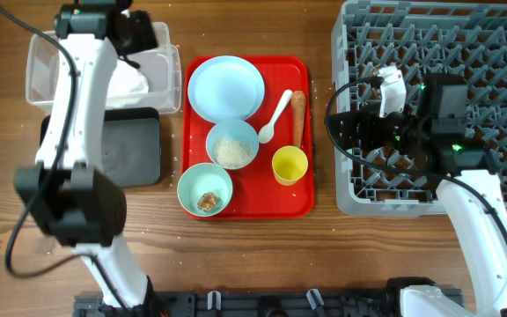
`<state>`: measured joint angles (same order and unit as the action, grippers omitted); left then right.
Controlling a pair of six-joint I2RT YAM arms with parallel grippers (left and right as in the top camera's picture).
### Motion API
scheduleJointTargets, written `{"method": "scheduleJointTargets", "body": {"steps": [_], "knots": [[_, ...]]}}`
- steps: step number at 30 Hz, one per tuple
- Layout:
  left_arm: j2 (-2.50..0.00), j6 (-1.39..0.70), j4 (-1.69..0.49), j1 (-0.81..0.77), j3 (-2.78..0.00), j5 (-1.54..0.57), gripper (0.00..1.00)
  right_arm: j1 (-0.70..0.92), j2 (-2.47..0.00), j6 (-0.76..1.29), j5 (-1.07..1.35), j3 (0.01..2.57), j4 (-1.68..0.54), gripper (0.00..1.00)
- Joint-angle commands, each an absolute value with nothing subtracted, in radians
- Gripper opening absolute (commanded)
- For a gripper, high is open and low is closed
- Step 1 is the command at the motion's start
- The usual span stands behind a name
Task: Sort waste into correct bins and load items into the dishwasher rack
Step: 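Reach the left gripper to the light-blue rice bowl and grasp its rim, then carry the rice bowl left and tip the rice onto the black tray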
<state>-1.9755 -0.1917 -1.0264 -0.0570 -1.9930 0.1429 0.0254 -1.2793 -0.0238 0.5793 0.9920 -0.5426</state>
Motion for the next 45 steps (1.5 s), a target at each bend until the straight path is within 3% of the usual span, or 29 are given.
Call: {"method": "scheduleJointTargets", "body": {"steps": [1,2,6,11,21,24,31,35,43,45], "knots": [[-1.928,-0.186,-1.228,-0.160,-1.993,-0.047,0.73,0.025,-1.287,0.007,0.574,1.008,-0.543,1.00],[-1.930,-0.186,-1.270,-0.190,-1.977,-0.056,0.69,0.025,-1.287,0.007,0.574,1.008,-0.543,1.00],[-1.930,-0.179,-1.424,-0.336,-1.960,-0.059,0.74,0.025,-1.287,0.002,0.570,1.008,-0.565,1.00],[-1.930,-0.237,-1.378,-0.428,-1.864,-0.079,0.74,0.025,-1.287,0.004,0.569,1.008,-0.588,1.00],[-1.990,-0.212,-0.826,-0.451,-1.681,0.001,0.76,0.025,-1.287,0.130,0.463,1.008,-0.531,0.99],[-1.987,-0.212,-0.873,-0.441,-1.682,-0.005,0.75,0.025,-1.287,0.140,0.464,1.008,-0.530,0.98],[-1.981,-0.144,-1.234,-0.470,-1.681,-0.139,0.73,0.025,-1.287,0.161,0.460,1.008,-0.583,0.98],[-1.983,-0.103,-1.124,-0.548,-1.594,-0.136,0.72,0.025,-1.287,0.160,0.460,1.008,-0.593,0.99],[-1.984,-0.104,-0.837,-0.559,-1.423,-0.119,0.65,0.025,-1.287,0.159,0.460,1.008,-0.620,0.99],[-1.985,-0.104,-0.827,-0.559,-1.423,-0.118,0.46,0.025,-1.287,0.159,0.460,1.008,-0.621,0.99]]}}
